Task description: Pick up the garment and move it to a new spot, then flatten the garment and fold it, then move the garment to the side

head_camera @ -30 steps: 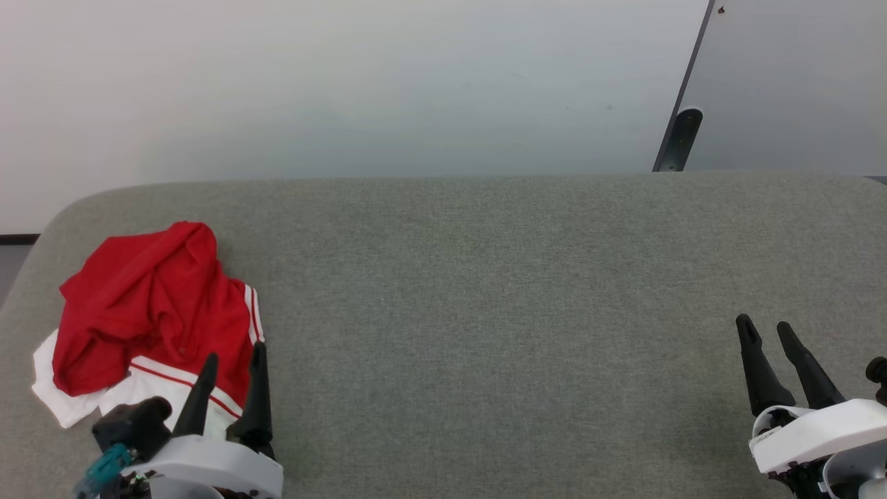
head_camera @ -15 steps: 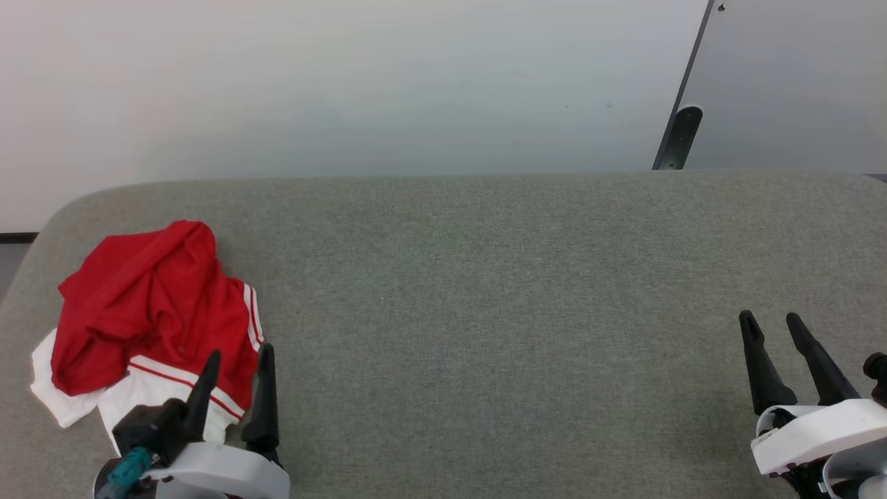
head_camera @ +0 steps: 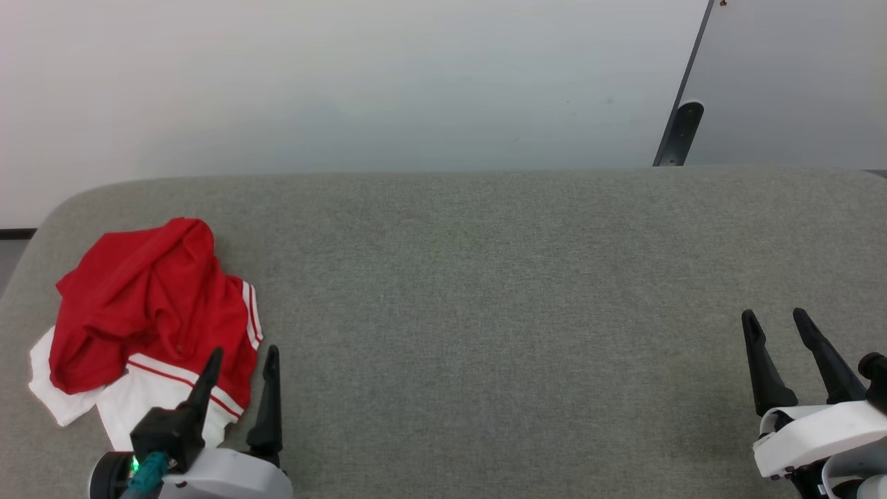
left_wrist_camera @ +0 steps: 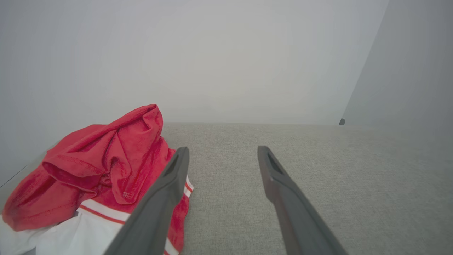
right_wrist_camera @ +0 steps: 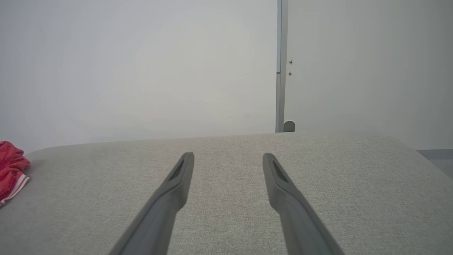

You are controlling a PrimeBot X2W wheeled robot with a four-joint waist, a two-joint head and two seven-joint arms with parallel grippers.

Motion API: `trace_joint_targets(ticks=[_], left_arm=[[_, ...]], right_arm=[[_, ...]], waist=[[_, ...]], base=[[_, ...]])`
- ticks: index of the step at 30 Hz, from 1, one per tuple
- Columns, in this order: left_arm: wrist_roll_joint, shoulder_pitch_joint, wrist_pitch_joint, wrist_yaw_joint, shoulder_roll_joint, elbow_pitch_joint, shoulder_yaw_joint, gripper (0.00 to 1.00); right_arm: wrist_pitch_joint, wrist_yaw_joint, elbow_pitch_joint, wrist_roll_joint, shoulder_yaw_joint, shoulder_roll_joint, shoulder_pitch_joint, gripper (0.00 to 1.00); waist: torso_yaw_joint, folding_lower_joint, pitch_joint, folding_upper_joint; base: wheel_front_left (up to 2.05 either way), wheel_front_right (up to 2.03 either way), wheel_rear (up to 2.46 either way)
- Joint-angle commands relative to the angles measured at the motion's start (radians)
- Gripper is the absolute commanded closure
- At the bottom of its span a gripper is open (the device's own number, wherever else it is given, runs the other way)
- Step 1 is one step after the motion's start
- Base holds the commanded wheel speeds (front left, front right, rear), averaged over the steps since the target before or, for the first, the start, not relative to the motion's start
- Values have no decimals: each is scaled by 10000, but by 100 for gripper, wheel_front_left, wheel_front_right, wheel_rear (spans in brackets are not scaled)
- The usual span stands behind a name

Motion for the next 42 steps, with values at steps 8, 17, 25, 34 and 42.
trace_joint_targets(ticks=[8, 17, 25, 34, 42], left_arm=[[636, 48, -223, 113, 107, -37, -52, 0], [1040, 151, -384, 99, 152, -41, -99, 0], [1362, 175, -517, 149, 239, 54, -155, 0], [1010, 176, -412, 100, 223, 2, -118, 0], [847, 203, -362, 112, 258, -11, -128, 0]], right_arm=[[-279, 49, 7, -686, -186, 29, 42, 0], [-526, 54, -35, -1010, -404, 167, 175, 0], [-717, 50, -41, -1368, -517, 224, 320, 0], [-666, 50, -107, -1166, -667, 344, 374, 0], [-667, 50, -88, -1065, -670, 391, 372, 0]], waist=[[17, 0, 17, 0], [38, 0, -5, 0], [35, 0, -13, 0], [62, 0, -33, 0], [74, 0, -43, 0]], base=[[0, 0, 0], [0, 0, 0], [0, 0, 0], [0, 0, 0], [0, 0, 0]])
